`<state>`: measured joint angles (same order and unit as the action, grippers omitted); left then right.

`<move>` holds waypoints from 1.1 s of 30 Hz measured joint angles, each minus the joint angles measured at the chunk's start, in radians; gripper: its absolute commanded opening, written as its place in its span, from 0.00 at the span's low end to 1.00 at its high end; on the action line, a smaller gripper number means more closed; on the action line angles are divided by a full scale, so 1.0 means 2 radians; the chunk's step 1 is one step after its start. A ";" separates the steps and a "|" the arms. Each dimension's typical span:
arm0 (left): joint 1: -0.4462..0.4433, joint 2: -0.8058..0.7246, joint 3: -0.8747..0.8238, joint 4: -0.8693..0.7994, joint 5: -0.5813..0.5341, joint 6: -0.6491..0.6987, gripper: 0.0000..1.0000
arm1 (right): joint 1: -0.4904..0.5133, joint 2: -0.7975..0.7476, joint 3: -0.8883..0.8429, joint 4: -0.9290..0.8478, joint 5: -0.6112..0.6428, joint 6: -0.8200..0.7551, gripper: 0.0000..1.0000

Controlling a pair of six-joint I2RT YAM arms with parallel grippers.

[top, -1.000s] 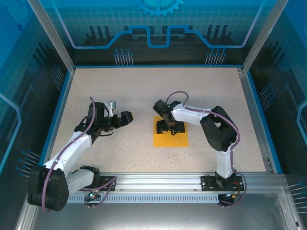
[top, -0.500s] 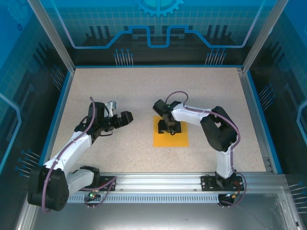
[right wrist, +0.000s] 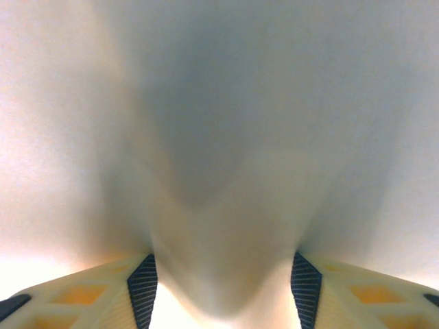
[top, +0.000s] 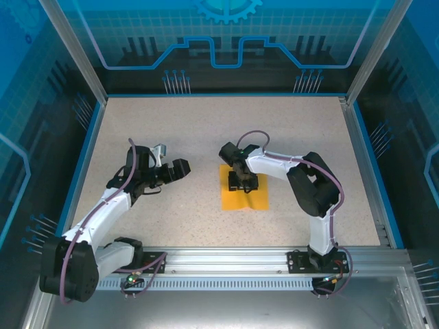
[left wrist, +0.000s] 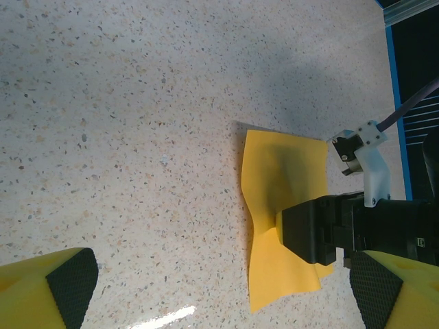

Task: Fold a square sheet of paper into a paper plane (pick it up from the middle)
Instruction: Fold the square sheet of paper in half at the center of the table.

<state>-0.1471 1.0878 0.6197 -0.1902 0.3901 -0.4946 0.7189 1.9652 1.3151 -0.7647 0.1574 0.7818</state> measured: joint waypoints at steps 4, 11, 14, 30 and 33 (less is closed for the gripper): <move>0.000 0.000 0.000 0.000 0.000 0.000 0.98 | -0.001 -0.002 0.000 -0.001 -0.001 -0.005 0.65; 0.000 0.000 0.000 0.000 0.000 0.000 0.98 | -0.002 -0.012 0.005 -0.014 0.005 -0.011 0.92; 0.000 0.000 0.000 -0.001 0.000 0.000 0.99 | -0.010 -0.012 0.011 -0.015 0.009 -0.011 0.95; 0.000 0.000 0.000 -0.007 0.000 0.002 0.99 | -0.020 0.012 0.017 -0.007 0.001 -0.008 0.79; 0.000 0.000 0.000 -0.007 0.000 0.002 0.99 | -0.020 0.012 0.018 -0.008 0.002 -0.010 0.70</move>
<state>-0.1471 1.0878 0.6201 -0.2047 0.3901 -0.4908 0.6781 1.9888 1.3502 -0.7807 0.1608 0.7616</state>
